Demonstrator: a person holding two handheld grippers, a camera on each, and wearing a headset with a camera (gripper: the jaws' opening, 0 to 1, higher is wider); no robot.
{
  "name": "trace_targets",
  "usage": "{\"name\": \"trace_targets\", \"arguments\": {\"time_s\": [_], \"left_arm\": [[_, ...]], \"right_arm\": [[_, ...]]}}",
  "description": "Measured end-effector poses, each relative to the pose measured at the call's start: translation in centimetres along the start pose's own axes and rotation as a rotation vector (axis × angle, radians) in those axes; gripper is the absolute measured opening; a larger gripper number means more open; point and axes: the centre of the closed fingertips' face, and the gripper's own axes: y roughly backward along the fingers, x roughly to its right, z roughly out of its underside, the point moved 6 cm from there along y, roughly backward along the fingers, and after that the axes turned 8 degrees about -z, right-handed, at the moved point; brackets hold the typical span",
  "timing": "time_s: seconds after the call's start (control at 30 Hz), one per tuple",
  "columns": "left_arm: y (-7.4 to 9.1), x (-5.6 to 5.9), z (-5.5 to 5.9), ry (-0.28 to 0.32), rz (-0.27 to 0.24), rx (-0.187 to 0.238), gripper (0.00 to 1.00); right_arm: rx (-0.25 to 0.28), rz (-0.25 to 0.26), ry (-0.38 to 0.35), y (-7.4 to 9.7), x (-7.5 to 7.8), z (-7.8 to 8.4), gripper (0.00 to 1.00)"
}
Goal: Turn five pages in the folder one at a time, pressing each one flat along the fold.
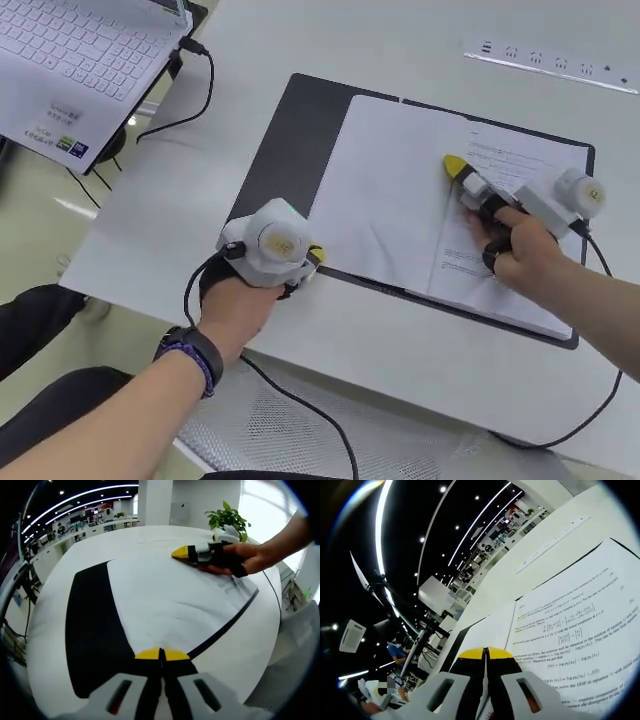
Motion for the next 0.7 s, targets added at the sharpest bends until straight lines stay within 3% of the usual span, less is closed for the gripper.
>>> {"name": "trace_targets", "arguments": {"time_s": [0.37, 0.7], "left_arm": [[0.2, 0.0, 0.2, 0.008, -0.005, -0.001, 0.0], [0.3, -0.2, 0.2, -0.003, 0.017, -0.013, 0.0]], "right_arm": [[0.005, 0.001, -0.019, 2.7, -3.0, 2.8, 0.0], [-0.032, -0.001, -0.004, 4.1, -3.9, 4.5, 0.0]]}}
